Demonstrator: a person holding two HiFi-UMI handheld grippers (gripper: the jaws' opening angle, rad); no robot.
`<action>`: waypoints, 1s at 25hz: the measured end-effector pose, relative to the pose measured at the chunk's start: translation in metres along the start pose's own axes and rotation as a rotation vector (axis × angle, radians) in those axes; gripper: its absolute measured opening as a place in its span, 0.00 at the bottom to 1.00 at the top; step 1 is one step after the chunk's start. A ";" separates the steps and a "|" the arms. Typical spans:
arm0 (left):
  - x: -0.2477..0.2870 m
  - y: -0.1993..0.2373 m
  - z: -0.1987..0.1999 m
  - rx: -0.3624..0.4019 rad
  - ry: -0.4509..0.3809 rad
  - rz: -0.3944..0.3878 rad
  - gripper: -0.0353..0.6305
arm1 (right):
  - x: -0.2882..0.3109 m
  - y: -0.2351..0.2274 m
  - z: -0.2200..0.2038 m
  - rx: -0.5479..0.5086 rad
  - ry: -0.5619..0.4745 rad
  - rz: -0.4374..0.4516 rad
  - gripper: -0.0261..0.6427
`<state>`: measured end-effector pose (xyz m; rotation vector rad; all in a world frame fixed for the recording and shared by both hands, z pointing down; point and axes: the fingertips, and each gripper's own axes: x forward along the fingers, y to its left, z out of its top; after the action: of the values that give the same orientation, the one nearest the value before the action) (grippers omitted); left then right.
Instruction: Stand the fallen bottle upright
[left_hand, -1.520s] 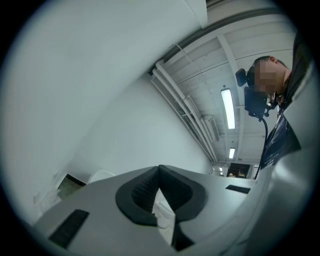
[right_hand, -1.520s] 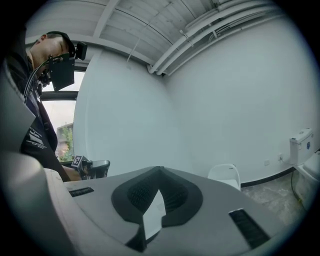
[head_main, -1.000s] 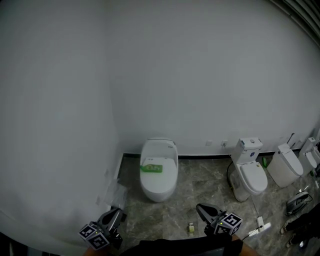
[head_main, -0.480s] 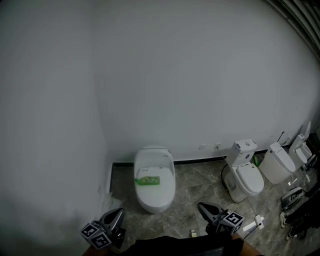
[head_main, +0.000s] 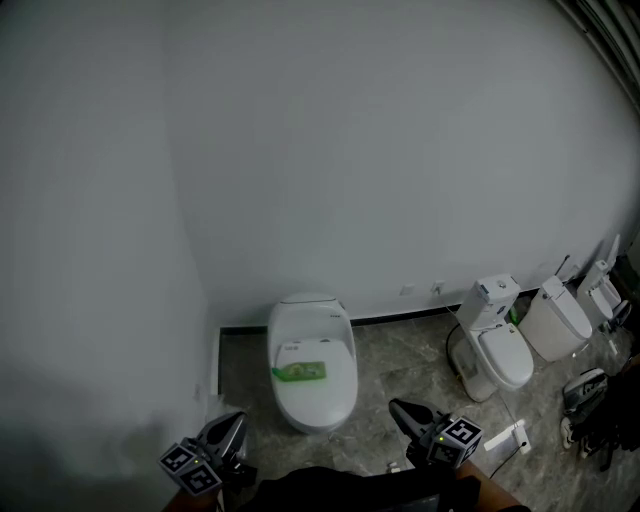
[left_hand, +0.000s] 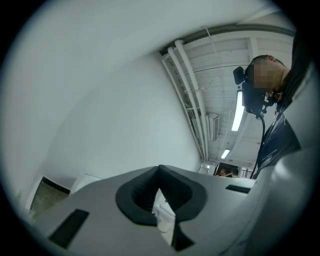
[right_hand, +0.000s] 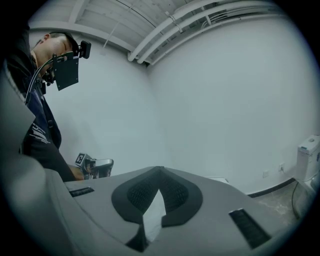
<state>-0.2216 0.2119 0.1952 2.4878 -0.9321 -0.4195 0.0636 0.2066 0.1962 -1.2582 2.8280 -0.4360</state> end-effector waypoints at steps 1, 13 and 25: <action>0.011 0.005 0.001 0.002 0.000 0.007 0.06 | 0.008 -0.012 0.005 0.012 -0.010 0.006 0.05; 0.199 0.102 0.013 0.056 -0.092 0.191 0.06 | 0.147 -0.226 0.042 -0.037 0.069 0.237 0.05; 0.291 0.169 0.026 0.006 -0.062 0.214 0.06 | 0.230 -0.329 0.070 0.009 0.051 0.218 0.05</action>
<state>-0.1126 -0.1064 0.2225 2.3592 -1.2114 -0.4253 0.1558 -0.1885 0.2365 -0.9353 2.9575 -0.4770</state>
